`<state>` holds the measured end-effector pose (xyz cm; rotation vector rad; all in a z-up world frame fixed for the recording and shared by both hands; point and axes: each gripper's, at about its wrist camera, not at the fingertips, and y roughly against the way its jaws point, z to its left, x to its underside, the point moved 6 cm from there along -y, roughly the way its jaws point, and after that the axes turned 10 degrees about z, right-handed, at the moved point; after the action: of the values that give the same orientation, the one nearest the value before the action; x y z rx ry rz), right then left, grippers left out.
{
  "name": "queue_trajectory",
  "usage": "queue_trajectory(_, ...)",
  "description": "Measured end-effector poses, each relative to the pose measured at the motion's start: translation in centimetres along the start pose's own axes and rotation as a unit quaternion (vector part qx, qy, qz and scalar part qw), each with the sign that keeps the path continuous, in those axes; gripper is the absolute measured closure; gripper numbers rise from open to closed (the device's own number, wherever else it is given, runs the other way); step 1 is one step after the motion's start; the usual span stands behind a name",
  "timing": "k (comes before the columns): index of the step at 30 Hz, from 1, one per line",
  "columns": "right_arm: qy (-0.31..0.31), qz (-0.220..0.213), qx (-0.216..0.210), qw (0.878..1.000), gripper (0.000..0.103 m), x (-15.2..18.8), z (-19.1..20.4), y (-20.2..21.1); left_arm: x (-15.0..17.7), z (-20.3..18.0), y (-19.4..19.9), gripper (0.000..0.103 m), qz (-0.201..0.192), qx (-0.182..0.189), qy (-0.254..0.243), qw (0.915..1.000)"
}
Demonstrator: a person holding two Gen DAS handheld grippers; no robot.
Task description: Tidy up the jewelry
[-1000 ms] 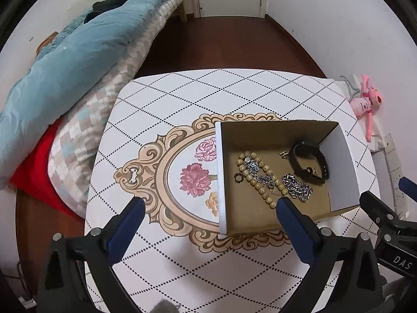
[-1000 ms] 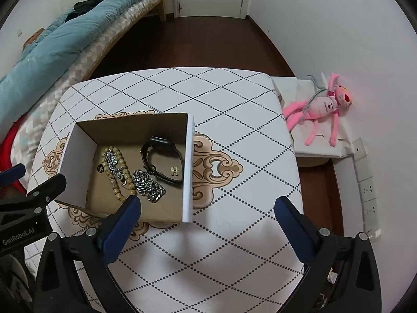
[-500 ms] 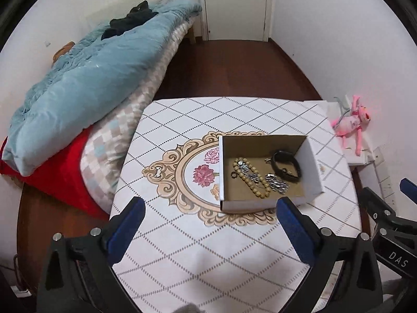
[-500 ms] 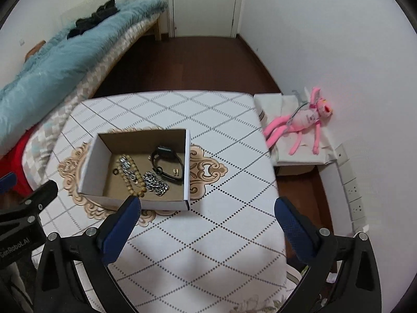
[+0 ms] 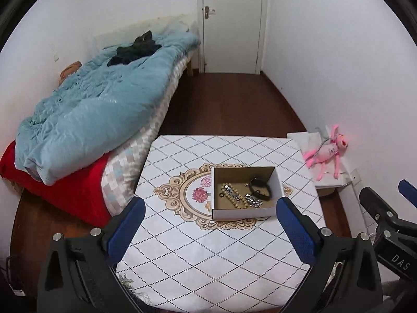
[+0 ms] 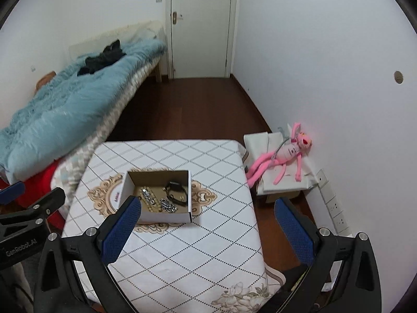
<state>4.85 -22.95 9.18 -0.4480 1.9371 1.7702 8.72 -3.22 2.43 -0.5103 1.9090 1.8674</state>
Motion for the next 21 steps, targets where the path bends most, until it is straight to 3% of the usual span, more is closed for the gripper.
queue_trajectory(10,-0.001,-0.016,-0.008,1.000,0.000,0.6,-0.3,3.8,0.7,-0.4,1.9,0.001,-0.002,0.015,0.000,0.9999)
queue_trajectory(21,-0.002,0.014,0.008,1.000,0.000,-0.5,-0.8,1.8,-0.1,-0.7,0.1,0.001,0.037,0.007,0.004,0.9993)
